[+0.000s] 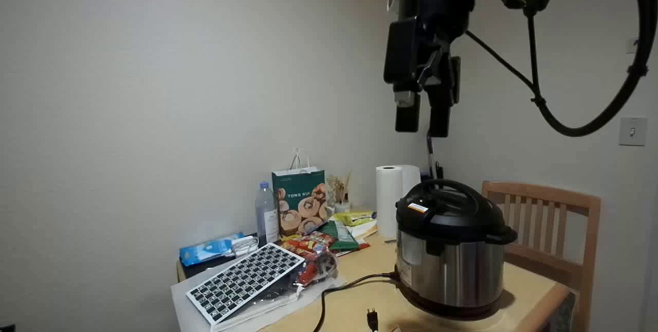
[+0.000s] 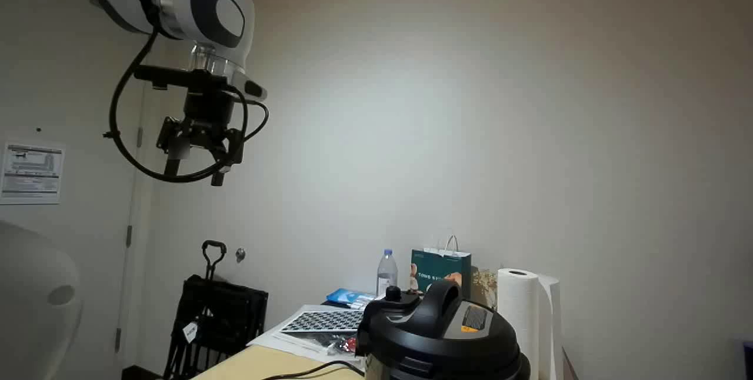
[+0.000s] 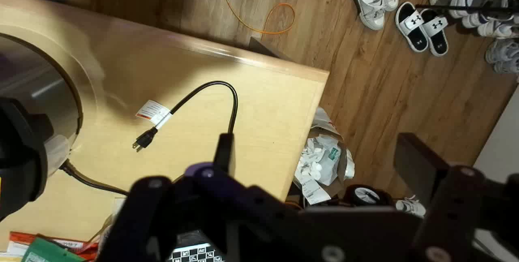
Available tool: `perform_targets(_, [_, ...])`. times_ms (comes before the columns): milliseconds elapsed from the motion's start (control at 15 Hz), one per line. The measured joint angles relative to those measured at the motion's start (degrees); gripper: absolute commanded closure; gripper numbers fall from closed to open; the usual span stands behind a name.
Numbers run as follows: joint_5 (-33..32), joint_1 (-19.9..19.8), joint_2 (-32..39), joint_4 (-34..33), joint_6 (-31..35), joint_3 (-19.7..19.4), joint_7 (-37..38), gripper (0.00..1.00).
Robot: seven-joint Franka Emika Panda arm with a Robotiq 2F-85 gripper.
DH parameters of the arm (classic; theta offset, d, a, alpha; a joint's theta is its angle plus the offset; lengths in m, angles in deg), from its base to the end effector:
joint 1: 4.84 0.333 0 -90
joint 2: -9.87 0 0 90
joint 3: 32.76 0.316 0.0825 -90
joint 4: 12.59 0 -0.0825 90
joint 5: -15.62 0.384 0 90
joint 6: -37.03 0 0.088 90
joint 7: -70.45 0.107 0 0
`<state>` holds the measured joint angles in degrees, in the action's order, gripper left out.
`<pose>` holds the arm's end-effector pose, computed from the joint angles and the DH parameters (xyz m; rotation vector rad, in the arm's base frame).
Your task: Put the black cable on the rice cooker
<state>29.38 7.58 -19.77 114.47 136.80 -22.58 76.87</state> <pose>0.3583 0.1855 0.5744 -2.9688 -0.3344 0.0020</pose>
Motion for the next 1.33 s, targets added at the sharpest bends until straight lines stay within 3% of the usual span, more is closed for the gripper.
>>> perform_targets(733, [-0.02, -0.53, 0.64, 0.40, 0.07, -0.04, 0.00, 0.00])
perform_targets(1333, [-0.06, -3.51, 8.58, 4.37, 2.33, -0.70, 0.00, 0.00])
